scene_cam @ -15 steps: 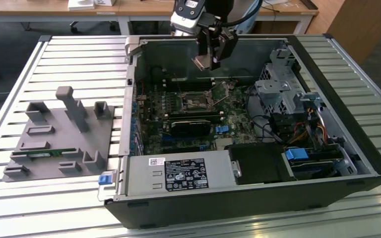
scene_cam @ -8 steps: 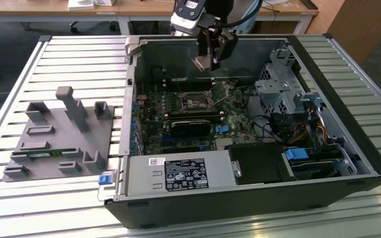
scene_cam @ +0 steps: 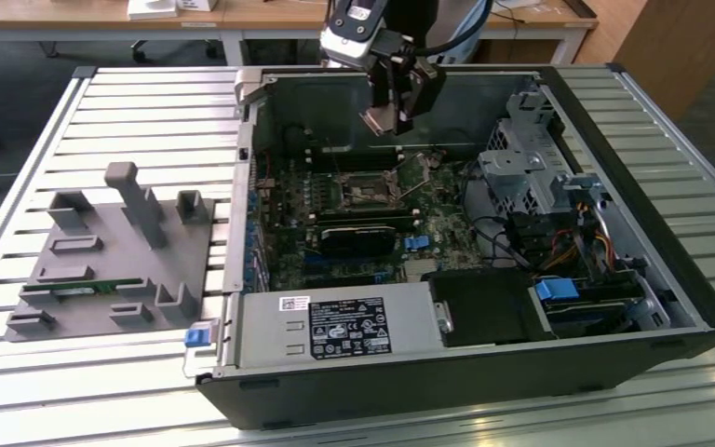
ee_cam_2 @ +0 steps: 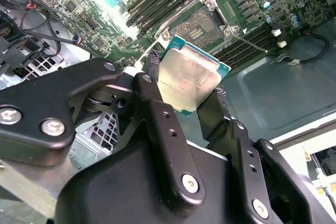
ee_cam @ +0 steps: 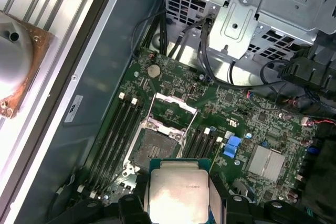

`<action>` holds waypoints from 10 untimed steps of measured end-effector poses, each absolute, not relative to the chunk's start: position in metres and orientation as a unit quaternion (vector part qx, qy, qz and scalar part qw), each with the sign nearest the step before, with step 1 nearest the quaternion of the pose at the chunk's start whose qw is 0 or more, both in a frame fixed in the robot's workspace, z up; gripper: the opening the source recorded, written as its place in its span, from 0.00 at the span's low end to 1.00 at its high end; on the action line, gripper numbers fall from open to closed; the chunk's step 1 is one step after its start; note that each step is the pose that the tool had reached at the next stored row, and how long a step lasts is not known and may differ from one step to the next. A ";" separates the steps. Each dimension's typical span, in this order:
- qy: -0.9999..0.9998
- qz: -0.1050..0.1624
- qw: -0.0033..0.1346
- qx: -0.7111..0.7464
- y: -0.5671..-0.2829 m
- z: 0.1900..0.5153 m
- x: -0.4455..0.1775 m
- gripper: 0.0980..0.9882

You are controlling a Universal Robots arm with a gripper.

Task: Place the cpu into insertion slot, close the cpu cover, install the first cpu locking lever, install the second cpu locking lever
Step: 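Place the cpu into insertion slot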

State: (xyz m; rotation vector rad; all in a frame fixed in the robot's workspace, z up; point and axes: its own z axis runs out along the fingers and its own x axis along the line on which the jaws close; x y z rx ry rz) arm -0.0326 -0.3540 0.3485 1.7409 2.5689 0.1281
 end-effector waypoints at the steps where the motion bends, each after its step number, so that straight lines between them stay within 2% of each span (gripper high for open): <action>1: 0.827 0.041 0.018 0.560 -0.354 0.348 -0.033 0.50; 10: 0.827 0.041 0.018 0.560 -0.354 0.346 -0.033 0.50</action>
